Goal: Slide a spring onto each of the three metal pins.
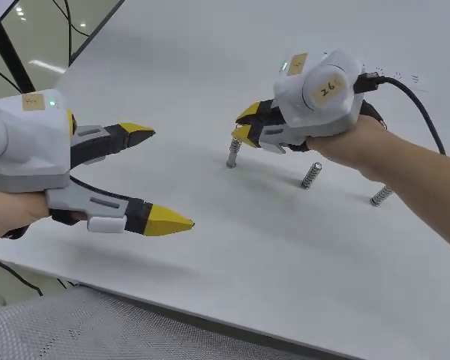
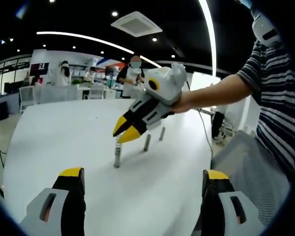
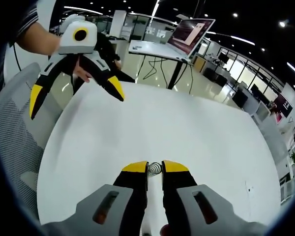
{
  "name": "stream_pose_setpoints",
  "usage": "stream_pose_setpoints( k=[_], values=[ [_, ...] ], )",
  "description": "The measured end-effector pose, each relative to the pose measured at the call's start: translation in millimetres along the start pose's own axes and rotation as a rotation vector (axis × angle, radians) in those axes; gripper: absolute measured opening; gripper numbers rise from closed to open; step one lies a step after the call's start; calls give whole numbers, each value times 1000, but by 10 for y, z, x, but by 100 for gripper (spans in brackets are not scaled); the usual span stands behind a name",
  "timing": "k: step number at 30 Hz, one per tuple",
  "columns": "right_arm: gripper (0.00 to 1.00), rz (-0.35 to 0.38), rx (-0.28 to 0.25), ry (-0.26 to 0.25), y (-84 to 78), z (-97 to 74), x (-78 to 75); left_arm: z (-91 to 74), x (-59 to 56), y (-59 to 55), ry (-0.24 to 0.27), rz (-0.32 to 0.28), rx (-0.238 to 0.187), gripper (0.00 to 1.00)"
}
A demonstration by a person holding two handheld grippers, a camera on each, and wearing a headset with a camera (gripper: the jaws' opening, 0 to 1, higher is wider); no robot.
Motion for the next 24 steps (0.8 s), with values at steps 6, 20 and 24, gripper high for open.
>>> stream_pose_setpoints(
  k=[6,20,24],
  values=[
    [8,-21,27,17,-52,98,40,9,-15,-1,-1,-1,1,96],
    [8,-29,59,29,-156,211,185,9,2,16,9,-12,-6,95],
    [9,-9,58,29,-152,193,181,28,-4,17,6,-12,-5,95]
  ],
)
Point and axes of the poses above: the centre of the closed fingertips' face, and the gripper's own axes: z roughly forward along the fingers, x roughly to its left, y roughly out of its top, the point moved 1 cm from there along -z, roughly backward along the fingers, and after that the axes turned 8 degrees about x, right-handed, at the moved point
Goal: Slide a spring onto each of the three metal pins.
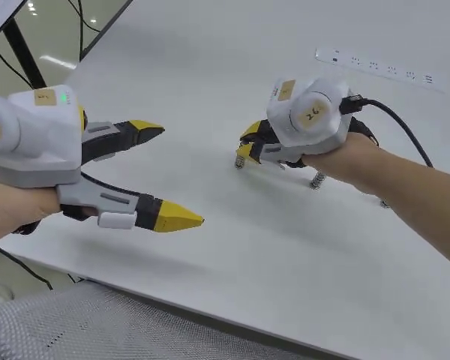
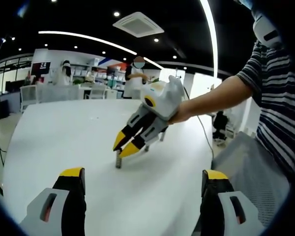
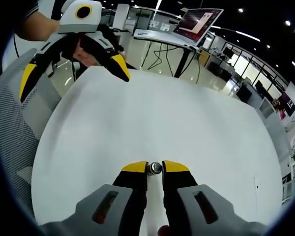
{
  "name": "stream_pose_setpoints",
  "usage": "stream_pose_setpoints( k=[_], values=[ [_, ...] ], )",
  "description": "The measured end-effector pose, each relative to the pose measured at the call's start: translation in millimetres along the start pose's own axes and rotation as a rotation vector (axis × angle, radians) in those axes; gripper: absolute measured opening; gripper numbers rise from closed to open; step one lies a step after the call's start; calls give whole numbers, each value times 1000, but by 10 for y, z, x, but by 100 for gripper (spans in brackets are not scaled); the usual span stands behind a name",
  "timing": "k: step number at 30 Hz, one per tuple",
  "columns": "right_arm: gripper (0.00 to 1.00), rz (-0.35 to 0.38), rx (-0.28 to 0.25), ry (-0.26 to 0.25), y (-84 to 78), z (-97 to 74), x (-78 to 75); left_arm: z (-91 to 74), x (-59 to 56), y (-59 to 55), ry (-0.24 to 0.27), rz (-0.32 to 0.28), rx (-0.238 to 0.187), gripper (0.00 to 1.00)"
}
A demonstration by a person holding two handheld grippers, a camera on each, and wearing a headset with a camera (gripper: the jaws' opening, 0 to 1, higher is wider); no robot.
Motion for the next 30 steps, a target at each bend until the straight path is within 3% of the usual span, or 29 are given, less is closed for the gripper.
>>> stream_pose_setpoints(
  k=[3,7,10,14,21,23,27,30],
  values=[
    [11,13,5,1,3,-11,-6,19,-9,13,-3,3,2,95],
    [22,56,-35,-13,64,-58,-36,28,-5,43,-3,7,0,95],
    [19,55,-34,-18,38,-87,-66,33,8,56,1,9,-1,95],
    [20,117,-87,-16,24,-157,-64,53,20,88,2,11,-4,95],
    [22,225,-169,-23,37,-424,-32,146,50,161,8,21,-5,95],
    [23,276,-216,0,50,-530,33,175,42,188,7,25,-7,95],
    [28,345,-275,-10,-6,-708,62,262,21,234,0,31,-9,96],
    [35,354,-292,-28,-82,-819,104,317,-3,260,-6,38,-5,96]
  ],
)
Point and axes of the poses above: the centre of the closed fingertips' face, and the gripper's own axes: z roughly forward along the fingers, x roughly to its left, y roughly out of its top, the point moved 1 cm from there along -z, roughly backward along the fingers, and after that the axes turned 8 degrees about x, right-handed, at the moved point
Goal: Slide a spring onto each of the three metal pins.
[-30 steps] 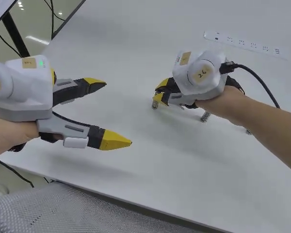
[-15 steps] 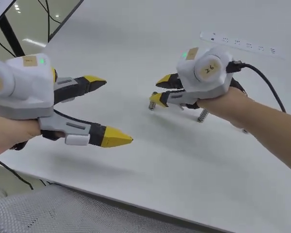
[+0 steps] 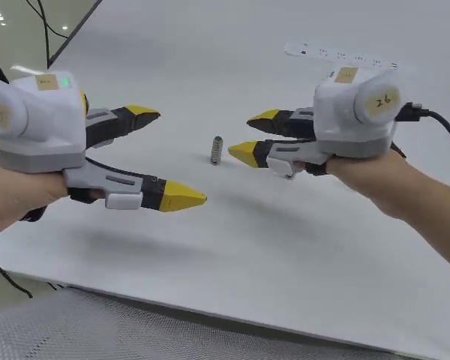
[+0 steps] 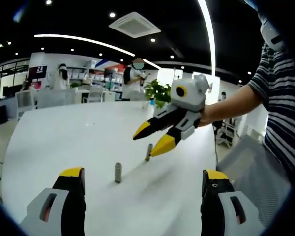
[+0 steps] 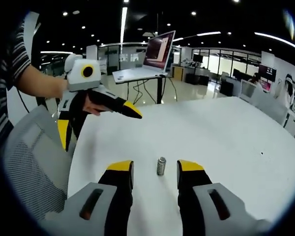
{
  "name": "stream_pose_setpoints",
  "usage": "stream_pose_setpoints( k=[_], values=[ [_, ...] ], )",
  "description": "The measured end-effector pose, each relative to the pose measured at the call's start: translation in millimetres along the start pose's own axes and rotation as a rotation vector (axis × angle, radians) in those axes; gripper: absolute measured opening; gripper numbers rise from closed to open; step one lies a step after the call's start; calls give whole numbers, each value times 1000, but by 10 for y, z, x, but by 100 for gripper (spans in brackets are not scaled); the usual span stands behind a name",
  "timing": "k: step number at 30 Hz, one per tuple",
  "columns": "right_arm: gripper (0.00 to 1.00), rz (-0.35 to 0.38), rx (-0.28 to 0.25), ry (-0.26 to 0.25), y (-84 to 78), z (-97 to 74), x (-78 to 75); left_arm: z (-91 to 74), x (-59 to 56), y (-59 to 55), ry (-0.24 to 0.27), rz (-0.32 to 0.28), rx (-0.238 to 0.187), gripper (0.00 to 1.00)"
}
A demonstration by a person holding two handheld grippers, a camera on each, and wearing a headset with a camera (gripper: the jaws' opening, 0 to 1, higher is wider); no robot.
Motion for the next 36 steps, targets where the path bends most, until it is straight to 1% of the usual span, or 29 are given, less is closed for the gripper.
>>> stream_pose_setpoints(
  k=[3,6,8,10,14,17,19,22,25,28,30,32,34,36],
  values=[
    [41,-3,-16,-15,-31,-99,20,24,-21,22,-5,6,1,96],
    [48,21,-36,-31,-42,-191,17,34,-37,29,-11,10,6,97],
    [52,41,-71,-47,-29,-273,16,34,-43,36,-11,13,10,97],
    [58,52,-84,-54,-52,-337,26,25,-50,57,-11,14,5,97],
    [64,74,-97,-87,-175,-493,1,10,-54,71,-8,19,5,97],
    [68,110,-108,-124,-297,-613,-41,1,-61,96,-8,14,2,98],
    [75,150,-138,-159,-364,-715,-80,-4,-65,108,-4,23,4,98],
    [86,159,-164,-201,-464,-874,-101,-2,-60,98,-1,19,7,98],
    [95,203,-191,-223,-534,-995,-119,5,-49,92,10,27,9,98],
    [98,234,-185,-244,-653,-1070,-140,27,-75,70,11,34,13,98],
    [99,244,-172,-261,-740,-1119,-152,46,-105,32,8,43,25,98],
    [99,258,-171,-271,-805,-1175,-161,48,-121,1,11,56,36,98],
    [99,264,-166,-285,-857,-1224,-174,39,-116,-12,17,59,39,98],
    [99,271,-150,-305,-942,-1276,-202,18,-87,-25,34,53,35,98]
  ],
)
Point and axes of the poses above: the centre of the closed fingertips' face, and the gripper's own axes: z roughly forward along the fingers, x roughly to its left, y roughly out of its top, the point moved 1 cm from there along -z, roughly backward along the fingers, and after that the axes turned 8 degrees about x, right-handed, at the moved point
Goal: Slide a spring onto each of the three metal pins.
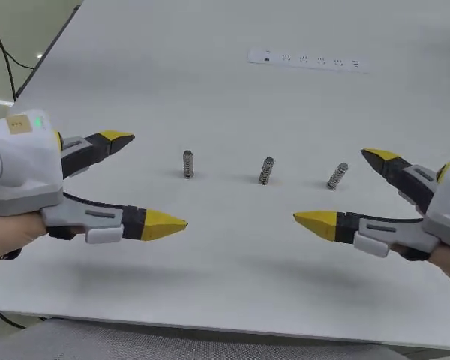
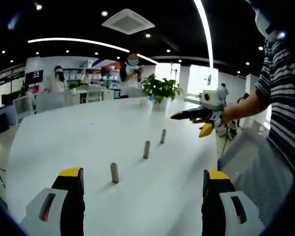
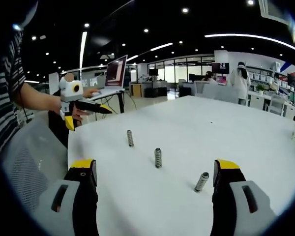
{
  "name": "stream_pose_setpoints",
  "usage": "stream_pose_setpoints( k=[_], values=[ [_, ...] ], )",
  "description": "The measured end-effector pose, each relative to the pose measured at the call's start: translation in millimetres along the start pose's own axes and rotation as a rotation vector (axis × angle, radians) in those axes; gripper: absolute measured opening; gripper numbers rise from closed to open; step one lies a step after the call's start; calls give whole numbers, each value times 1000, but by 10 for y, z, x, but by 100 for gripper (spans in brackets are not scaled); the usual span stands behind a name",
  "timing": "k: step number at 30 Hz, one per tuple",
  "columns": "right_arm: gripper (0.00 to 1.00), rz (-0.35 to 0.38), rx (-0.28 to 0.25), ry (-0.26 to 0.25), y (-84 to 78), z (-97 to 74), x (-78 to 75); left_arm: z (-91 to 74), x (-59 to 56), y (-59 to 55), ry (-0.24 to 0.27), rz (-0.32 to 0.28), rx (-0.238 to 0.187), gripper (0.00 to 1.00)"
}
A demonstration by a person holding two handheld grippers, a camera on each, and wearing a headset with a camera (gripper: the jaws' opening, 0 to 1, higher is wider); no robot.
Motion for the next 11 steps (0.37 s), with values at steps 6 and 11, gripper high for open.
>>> stream_pose_setpoints(
  k=[6,11],
  values=[
    [99,21,46,-36,-228,-174,-94,-106,73,-37,47,-31,-21,98],
    [99,30,71,-68,-360,-318,-157,-154,83,-87,63,-46,-19,98]
  ],
)
Point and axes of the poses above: the centre of the closed fingertips' face, and the gripper's own axes: z roughly forward along the fingers, x roughly to its left, y roughly out of its top, the point moved 1 cm from there along -z, roughly backward along the fingers, and after that the axes turned 8 degrees about x, right-handed, at the moved point
